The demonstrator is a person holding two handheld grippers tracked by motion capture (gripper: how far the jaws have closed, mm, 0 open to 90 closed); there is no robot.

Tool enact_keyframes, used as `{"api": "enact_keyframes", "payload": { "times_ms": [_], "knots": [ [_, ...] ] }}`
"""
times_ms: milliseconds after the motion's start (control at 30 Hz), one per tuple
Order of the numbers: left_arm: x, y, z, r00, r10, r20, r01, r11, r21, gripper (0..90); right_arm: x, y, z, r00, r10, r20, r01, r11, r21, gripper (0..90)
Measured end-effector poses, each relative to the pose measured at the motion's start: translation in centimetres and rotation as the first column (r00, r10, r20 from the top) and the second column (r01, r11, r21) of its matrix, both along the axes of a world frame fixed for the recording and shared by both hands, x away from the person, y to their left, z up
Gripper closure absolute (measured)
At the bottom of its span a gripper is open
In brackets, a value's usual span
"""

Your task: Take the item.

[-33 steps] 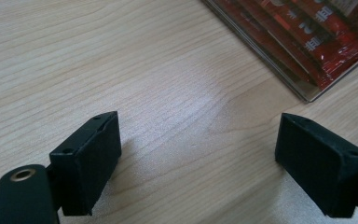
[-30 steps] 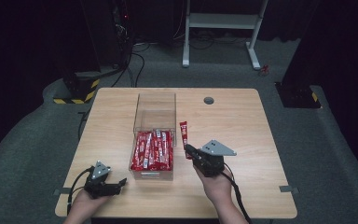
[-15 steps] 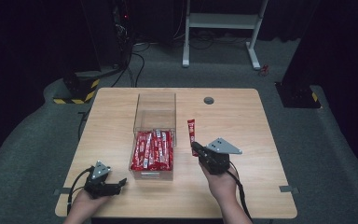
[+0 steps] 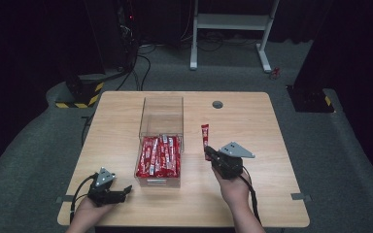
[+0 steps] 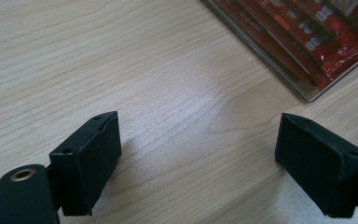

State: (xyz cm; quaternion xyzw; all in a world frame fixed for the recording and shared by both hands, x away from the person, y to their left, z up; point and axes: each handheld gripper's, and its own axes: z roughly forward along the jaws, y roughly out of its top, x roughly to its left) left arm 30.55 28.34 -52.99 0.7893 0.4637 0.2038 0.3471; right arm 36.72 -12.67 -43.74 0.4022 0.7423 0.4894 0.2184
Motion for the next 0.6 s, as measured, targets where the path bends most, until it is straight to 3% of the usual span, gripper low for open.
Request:
{"api": "enact_keyframes", "payload": {
  "times_ms": [600],
  "knots": [
    [0.0,0.0,0.0,1.0,0.0,0.0,0.0,1.0,0.0,14.9,1.8,-1.2,-2.4,0.996,-0.061,-0.065,0.059,0.998,-0.029,90.0]
  ]
}}
